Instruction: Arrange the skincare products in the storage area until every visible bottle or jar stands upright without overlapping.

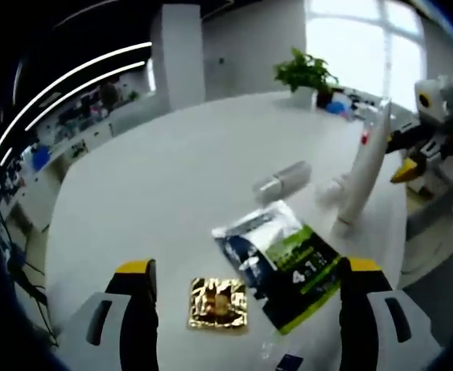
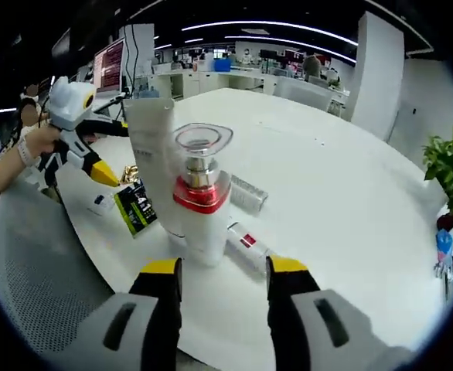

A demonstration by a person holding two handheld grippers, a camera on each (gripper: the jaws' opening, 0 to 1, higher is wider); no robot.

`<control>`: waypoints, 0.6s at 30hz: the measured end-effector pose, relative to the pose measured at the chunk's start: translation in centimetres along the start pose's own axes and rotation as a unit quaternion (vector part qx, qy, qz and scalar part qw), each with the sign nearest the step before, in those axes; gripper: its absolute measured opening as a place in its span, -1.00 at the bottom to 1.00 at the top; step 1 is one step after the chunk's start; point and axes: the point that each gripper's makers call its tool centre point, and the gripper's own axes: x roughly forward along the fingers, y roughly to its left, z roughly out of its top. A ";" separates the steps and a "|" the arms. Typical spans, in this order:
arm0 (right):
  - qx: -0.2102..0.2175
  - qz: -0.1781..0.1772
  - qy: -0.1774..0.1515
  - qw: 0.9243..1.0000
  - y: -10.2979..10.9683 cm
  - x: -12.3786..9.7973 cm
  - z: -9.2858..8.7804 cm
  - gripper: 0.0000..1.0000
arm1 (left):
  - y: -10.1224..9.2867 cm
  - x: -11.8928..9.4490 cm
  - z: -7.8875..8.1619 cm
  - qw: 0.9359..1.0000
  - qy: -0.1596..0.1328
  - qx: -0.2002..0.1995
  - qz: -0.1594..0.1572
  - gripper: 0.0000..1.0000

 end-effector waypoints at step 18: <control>-0.068 0.027 0.043 0.996 -6.5 2.9 3.3 -0.22 | 0.0 0.4 0.0 1.000 -0.002 -0.002 -0.006 0.94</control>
